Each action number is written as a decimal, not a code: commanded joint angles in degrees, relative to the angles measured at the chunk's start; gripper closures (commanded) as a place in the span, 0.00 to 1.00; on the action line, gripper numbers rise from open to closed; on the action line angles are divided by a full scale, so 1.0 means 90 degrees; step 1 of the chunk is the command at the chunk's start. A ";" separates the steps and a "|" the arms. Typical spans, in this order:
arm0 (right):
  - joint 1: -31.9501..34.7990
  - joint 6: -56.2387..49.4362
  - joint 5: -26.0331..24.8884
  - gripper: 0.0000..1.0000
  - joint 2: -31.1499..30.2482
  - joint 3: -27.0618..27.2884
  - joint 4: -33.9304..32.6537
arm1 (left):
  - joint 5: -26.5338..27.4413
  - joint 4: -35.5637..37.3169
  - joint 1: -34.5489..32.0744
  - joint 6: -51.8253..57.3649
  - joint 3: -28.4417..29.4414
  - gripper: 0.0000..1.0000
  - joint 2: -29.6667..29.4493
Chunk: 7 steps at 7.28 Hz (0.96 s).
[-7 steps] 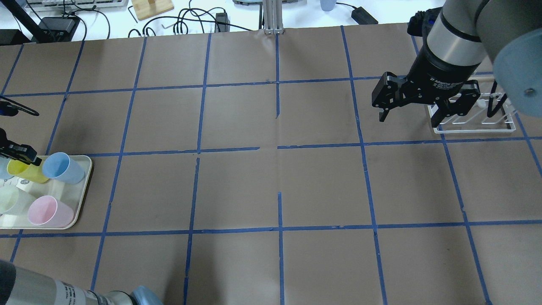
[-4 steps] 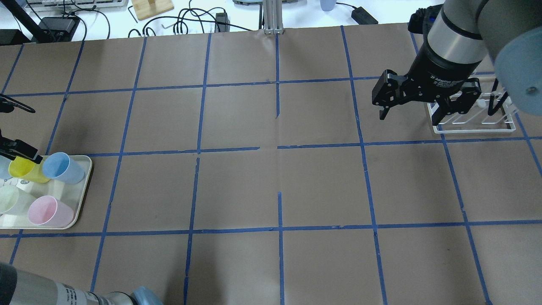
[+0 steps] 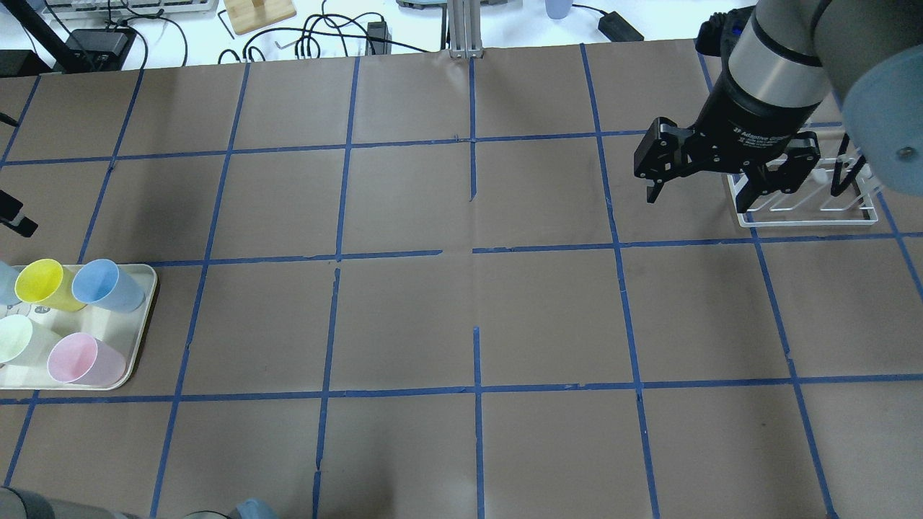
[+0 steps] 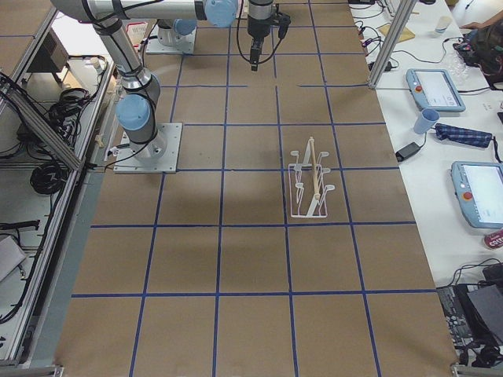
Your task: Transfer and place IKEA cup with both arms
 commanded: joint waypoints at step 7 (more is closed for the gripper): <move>-0.0023 -0.0057 0.0074 0.00 -0.0087 -0.0063 0.0001 | -0.0028 0.0676 -0.3535 -0.4593 -0.0795 0.00 0.1599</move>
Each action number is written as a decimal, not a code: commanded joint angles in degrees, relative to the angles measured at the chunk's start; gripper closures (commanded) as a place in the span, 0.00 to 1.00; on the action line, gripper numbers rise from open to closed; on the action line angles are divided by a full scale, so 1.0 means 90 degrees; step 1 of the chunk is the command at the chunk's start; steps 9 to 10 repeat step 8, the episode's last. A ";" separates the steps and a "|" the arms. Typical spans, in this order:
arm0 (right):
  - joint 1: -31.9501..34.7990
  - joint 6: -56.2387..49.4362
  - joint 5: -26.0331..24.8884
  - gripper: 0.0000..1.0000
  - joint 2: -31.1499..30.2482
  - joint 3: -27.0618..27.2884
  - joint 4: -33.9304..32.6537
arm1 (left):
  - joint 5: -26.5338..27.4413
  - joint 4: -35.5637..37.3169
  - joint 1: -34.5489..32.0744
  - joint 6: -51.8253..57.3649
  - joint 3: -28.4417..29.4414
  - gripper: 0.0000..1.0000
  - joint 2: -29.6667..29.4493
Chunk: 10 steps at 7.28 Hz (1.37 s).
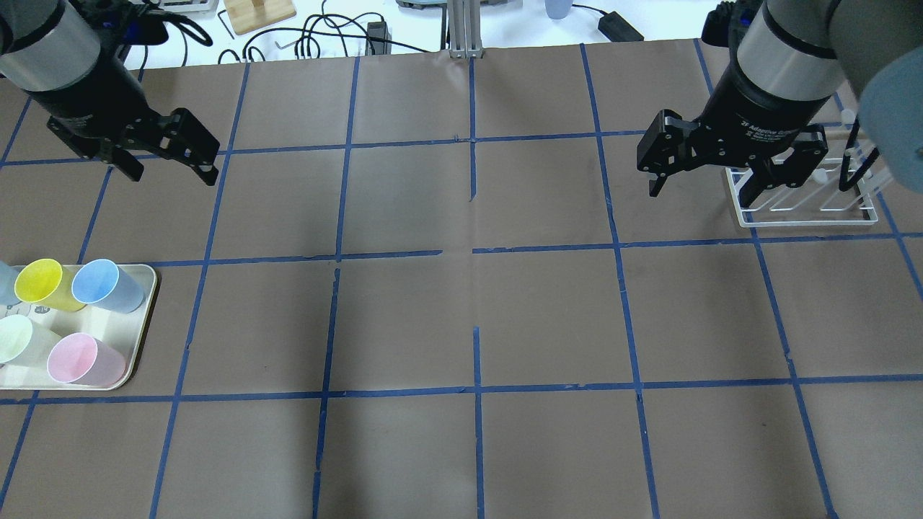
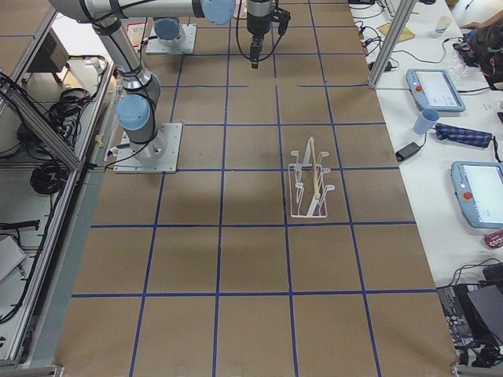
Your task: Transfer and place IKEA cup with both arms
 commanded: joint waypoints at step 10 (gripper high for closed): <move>-0.0023 -0.0035 0.0032 0.00 -0.0103 0.0039 0.0029 | -0.0045 0.0547 -0.0881 -0.1778 -0.0111 0.00 -0.0003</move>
